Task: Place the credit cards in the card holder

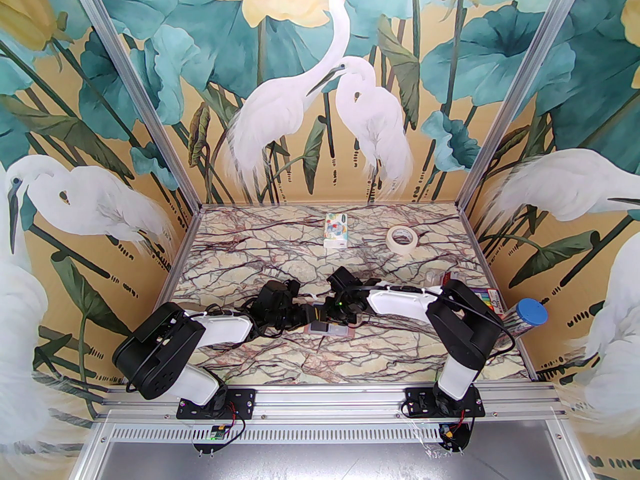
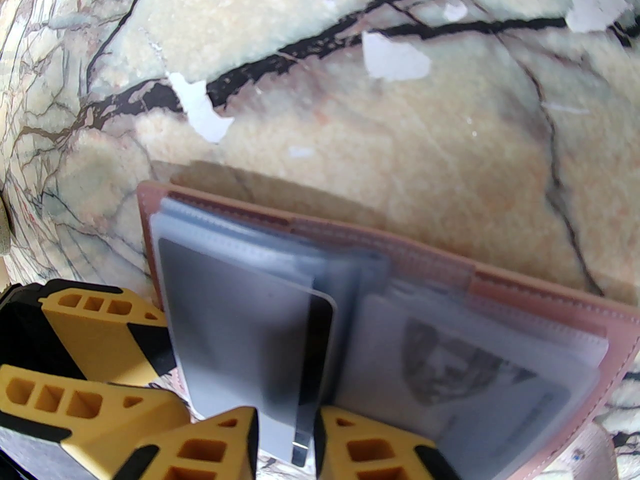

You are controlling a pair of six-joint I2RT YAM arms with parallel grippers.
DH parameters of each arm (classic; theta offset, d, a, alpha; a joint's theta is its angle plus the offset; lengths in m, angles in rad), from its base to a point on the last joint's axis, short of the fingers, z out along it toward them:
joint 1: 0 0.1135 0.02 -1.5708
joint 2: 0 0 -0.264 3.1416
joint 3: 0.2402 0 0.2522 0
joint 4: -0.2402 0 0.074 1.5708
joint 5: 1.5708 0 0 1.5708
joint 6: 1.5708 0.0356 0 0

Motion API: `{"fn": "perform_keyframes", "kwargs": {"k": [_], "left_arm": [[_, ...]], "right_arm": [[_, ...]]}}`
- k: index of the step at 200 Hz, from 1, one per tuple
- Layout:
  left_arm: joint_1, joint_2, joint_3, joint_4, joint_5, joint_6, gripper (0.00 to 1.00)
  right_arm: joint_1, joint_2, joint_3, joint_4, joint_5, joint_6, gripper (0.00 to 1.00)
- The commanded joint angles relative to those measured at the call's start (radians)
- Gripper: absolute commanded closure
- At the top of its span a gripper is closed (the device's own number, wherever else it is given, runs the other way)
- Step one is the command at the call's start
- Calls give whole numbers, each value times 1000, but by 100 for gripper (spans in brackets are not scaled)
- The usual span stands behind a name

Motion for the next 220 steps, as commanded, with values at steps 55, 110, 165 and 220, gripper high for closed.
{"fn": "perform_keyframes", "kwargs": {"k": [55,110,165,220], "left_arm": [[4,20,-19,-15,-9,-6,60],[4,19,-13,-24,-9,-2,60],[4,17,-14,-26,-10,-1,60],[5,17,-11,-25,-9,0,60]], "right_arm": [[13,-84,53,-129,113,-53,70],[13,-45,70,-108,98,-44,79],[13,3,76,-94,95,-36,84],[13,26,73,-83,84,-29,86]]}}
